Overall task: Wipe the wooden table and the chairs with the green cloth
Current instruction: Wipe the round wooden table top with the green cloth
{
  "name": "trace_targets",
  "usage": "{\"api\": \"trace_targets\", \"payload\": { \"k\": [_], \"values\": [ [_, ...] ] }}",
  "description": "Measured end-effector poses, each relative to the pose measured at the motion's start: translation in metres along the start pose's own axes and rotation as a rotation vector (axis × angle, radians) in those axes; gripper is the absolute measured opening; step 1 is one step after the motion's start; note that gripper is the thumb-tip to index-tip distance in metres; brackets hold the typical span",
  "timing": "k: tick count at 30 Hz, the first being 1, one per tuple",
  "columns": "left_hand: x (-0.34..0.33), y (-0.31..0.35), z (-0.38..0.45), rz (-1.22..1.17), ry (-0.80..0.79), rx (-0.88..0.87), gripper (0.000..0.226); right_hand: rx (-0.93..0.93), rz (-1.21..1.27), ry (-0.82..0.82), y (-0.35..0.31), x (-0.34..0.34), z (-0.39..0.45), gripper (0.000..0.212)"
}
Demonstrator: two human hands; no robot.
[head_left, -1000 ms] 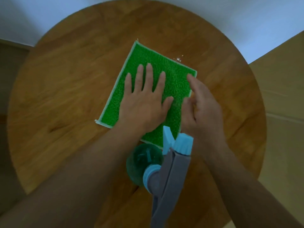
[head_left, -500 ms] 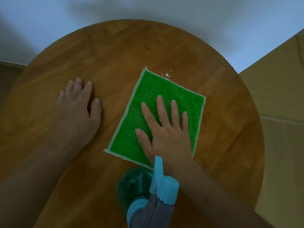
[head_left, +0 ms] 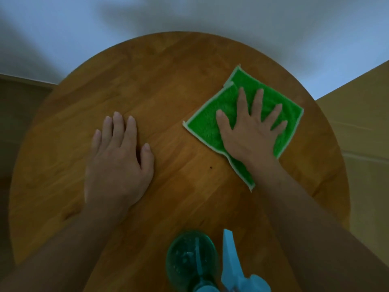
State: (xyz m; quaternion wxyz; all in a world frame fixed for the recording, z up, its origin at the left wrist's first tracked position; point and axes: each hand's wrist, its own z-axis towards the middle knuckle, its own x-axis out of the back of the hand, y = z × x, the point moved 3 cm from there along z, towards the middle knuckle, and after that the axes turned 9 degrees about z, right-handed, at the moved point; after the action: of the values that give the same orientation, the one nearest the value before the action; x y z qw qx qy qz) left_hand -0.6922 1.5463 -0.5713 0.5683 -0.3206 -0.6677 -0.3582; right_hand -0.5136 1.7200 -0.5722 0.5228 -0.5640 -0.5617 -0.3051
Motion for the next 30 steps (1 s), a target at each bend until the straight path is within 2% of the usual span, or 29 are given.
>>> {"api": "trace_targets", "payload": {
  "k": [3, 6, 9, 11, 13, 17, 19, 21, 23, 28, 30],
  "values": [
    [0.002, 0.001, 0.000, 0.000, -0.017, 0.006, 0.068, 0.167, -0.007, -0.025, -0.047, -0.009, 0.009, 0.072],
    [0.002, 0.002, 0.000, -0.012, -0.026, 0.001, 0.066, 0.404, -0.036, -0.061, -0.088, -0.029, -0.021, 0.066],
    [0.001, 0.003, 0.000, -0.031, -0.032, -0.003, 0.066, 0.583, -0.093, -0.100, -0.092, -0.037, -0.047, 0.062],
    [0.001, 0.003, 0.001, -0.036, -0.033, 0.005, 0.065, 0.617, -0.088, -0.117, -0.076, -0.031, -0.038, 0.060],
    [0.002, 0.003, 0.002, -0.035, -0.035, 0.011, 0.064, 0.521, -0.086, -0.091, -0.050, -0.019, -0.013, 0.061],
    [0.002, 0.003, 0.002, -0.025, -0.035, 0.014, 0.063, 0.154, -0.044, -0.004, -0.003, 0.009, 0.037, 0.066],
    [0.002, 0.002, 0.004, -0.015, -0.035, 0.020, 0.063, 0.060, -0.004, 0.016, -0.006, 0.009, 0.042, 0.067],
    [0.002, 0.003, 0.004, -0.011, -0.045, 0.023, 0.063, 0.044, -0.004, 0.016, -0.025, 0.002, 0.032, 0.070],
    [0.002, 0.004, 0.004, -0.026, -0.054, 0.025, 0.063, 0.136, -0.042, -0.007, -0.051, -0.009, 0.012, 0.071],
    [0.003, 0.004, 0.004, -0.031, -0.057, 0.034, 0.063, 0.584, -0.131, -0.122, -0.096, -0.039, -0.044, 0.066],
    [0.004, 0.004, 0.004, -0.046, -0.057, 0.045, 0.064, 0.638, -0.104, -0.154, -0.093, -0.035, -0.042, 0.063]
  ]
}}
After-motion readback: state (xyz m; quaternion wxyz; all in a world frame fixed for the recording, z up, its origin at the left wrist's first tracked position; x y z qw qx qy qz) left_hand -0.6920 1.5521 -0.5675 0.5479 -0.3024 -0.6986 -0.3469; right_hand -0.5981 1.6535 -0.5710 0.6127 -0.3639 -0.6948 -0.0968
